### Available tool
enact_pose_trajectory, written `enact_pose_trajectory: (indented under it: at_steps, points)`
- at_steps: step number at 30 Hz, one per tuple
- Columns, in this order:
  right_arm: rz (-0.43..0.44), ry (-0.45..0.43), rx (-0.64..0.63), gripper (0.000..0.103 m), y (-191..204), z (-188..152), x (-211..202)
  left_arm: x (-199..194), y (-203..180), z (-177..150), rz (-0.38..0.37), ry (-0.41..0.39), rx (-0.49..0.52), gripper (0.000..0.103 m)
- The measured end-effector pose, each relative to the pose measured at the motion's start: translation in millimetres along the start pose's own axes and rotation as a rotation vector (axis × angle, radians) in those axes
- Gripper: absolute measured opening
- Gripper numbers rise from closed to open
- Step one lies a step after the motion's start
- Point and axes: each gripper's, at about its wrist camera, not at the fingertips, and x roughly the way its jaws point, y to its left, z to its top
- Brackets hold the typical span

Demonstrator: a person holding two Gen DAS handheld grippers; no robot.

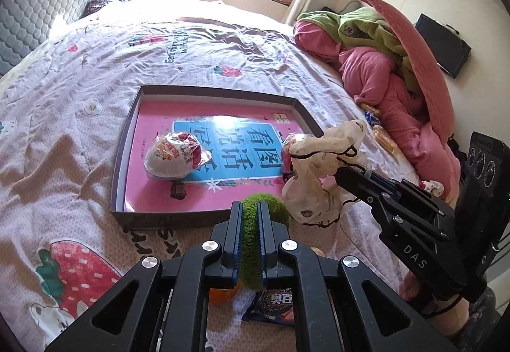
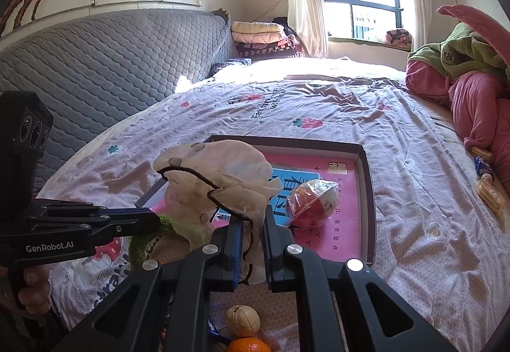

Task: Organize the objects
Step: 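Carry the green ring with the left gripper while the right carries the white bag over the tray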

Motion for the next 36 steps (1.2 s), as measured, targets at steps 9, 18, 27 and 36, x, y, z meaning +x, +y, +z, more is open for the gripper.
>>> enact_pose_trajectory:
  at_steps: [9,18,27,36]
  points:
    - [-0.023,-0.019,0.003,0.012,-5.8,8.2,-5.1,-10.2,-5.5,14.8,0.017,-0.049,0.002,0.008]
    - [-0.074,-0.066,-0.030,0.012,-9.4,21.9,-12.7,-15.9,-1.7,32.2,0.041,-0.092,-0.013,0.008]
    - [-0.100,-0.077,-0.014,0.012,-22.7,29.1,-8.8,-16.1,6.6,45.7,0.083,-0.139,-0.019,0.008]
    - [-0.109,-0.084,-0.008,0.012,-31.0,35.8,-3.6,-15.3,17.9,56.4,0.105,-0.172,-0.039,0.009]
